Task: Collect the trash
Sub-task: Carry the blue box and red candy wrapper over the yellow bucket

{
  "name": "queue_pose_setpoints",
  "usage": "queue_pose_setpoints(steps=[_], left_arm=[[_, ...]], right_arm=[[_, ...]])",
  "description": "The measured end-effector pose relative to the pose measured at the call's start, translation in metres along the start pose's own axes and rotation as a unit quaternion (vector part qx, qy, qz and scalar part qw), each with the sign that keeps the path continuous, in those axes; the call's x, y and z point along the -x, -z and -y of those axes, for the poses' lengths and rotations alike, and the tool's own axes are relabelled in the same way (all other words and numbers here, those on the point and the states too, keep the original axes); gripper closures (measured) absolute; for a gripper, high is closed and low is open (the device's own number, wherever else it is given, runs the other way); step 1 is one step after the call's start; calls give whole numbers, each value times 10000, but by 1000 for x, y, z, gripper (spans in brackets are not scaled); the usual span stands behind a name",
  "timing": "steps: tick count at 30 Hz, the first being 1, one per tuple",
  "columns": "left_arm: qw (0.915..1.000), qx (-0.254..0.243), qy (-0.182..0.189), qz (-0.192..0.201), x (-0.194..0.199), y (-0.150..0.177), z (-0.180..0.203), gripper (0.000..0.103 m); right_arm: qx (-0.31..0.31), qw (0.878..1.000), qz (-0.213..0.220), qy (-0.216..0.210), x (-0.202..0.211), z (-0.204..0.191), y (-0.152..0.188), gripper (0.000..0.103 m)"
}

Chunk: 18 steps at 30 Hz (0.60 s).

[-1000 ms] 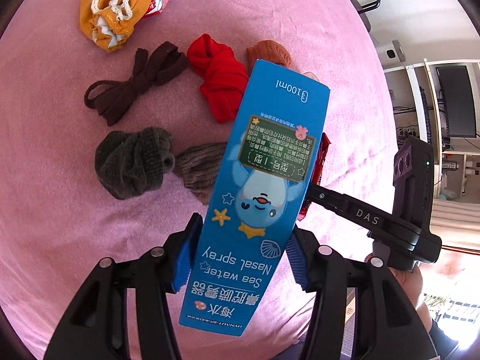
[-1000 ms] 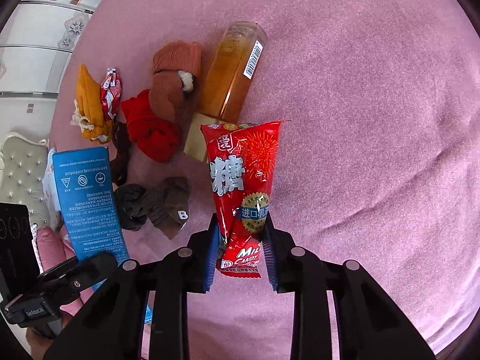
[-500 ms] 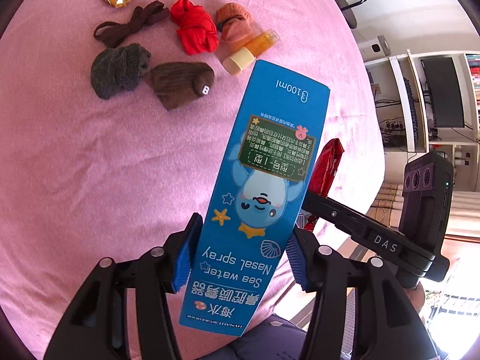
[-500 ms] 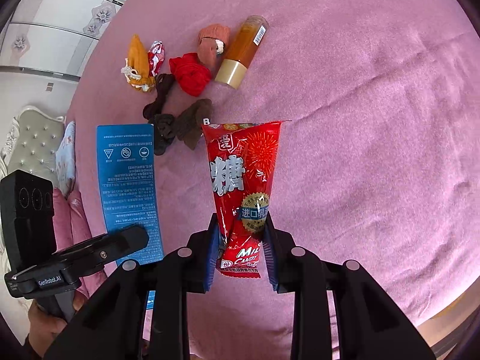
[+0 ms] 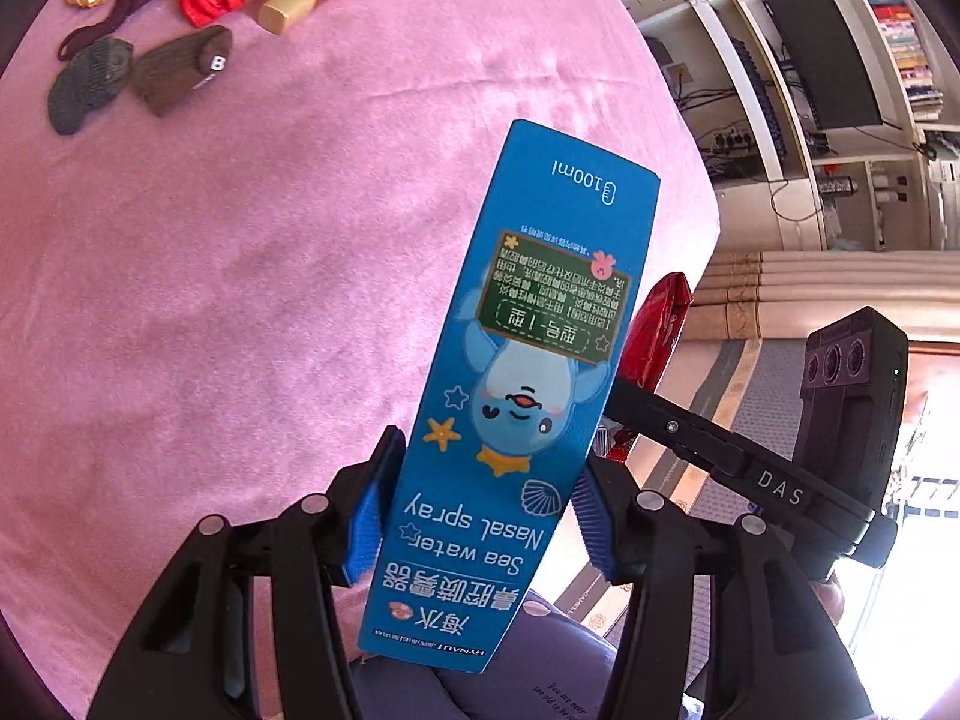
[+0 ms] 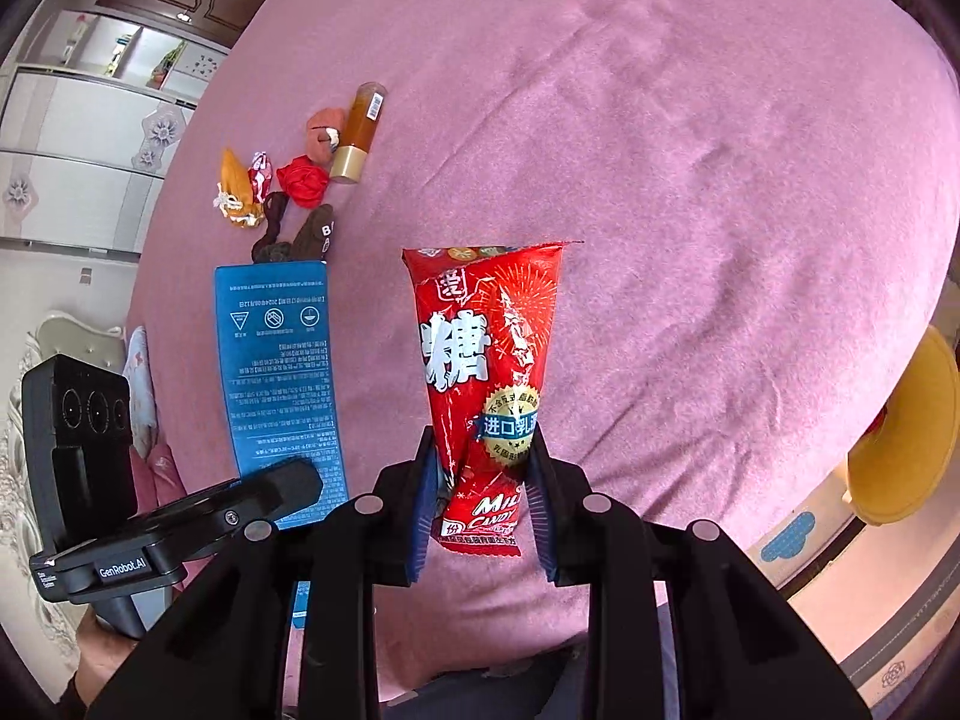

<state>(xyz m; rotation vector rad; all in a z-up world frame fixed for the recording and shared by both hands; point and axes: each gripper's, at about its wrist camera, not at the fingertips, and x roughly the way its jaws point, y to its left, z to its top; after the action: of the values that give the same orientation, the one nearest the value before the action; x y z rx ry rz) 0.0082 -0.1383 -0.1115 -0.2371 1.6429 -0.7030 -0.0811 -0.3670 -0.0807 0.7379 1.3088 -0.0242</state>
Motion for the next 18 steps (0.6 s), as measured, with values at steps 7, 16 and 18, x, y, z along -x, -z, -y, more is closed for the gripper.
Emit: queue_pose_setpoints(steps=[7, 16, 18], left_arm=[[9988, -408, 15, -284, -37, 3, 58, 50], [9924, -998, -43, -716, -105, 15, 158, 50], [9898, -1155, -59, -833, -123, 20, 180, 50]], right_arm=[[-483, 9981, 374, -19, 42, 58, 18, 76], [-1034, 9924, 662, 70, 95, 156, 33, 76], [-1192, 9903, 714, 74, 109, 182, 39, 76]])
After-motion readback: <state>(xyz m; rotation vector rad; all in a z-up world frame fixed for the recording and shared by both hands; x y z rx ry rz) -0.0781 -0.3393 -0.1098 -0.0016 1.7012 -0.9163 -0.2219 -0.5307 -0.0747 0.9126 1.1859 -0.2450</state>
